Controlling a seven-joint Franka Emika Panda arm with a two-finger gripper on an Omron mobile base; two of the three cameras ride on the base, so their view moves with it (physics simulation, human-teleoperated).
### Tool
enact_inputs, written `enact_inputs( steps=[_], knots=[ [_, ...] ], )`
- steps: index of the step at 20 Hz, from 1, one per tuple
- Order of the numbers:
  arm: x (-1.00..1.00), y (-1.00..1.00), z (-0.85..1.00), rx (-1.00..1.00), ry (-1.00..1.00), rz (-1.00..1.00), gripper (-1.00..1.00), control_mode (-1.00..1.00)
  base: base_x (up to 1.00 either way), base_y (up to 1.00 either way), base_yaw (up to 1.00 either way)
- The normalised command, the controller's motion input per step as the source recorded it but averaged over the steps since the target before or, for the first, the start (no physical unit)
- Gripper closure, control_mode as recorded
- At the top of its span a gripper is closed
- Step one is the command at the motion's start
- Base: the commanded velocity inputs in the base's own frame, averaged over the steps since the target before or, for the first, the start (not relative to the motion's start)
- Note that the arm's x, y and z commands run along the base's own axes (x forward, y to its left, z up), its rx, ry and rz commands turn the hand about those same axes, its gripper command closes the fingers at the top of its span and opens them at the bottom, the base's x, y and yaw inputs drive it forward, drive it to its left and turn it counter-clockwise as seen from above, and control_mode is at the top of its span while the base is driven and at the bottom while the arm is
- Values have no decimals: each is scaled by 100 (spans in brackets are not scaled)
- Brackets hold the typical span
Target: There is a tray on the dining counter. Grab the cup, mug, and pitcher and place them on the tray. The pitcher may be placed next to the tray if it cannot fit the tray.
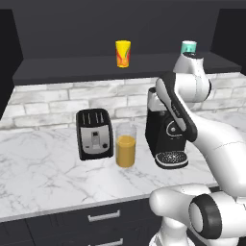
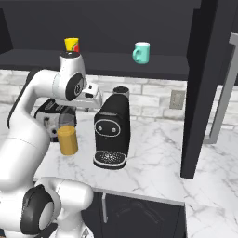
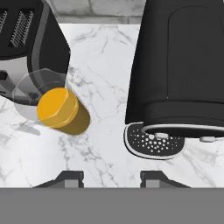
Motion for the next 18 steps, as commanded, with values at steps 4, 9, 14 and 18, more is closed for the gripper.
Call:
enact_inputs(
  steps=[4,9,14,18],
  knots=[
    [-10,-3,0,0,0,0,-100,-100,0,0,0],
    [-11,-12,10,2,0,0,-100,-100,0,0,0],
    [-4,-11,14,5,0,-2,-100,-100,0,0,0],
    [-6,-12,15,8,0,-1,-100,-100,0,0,0]
  ],
)
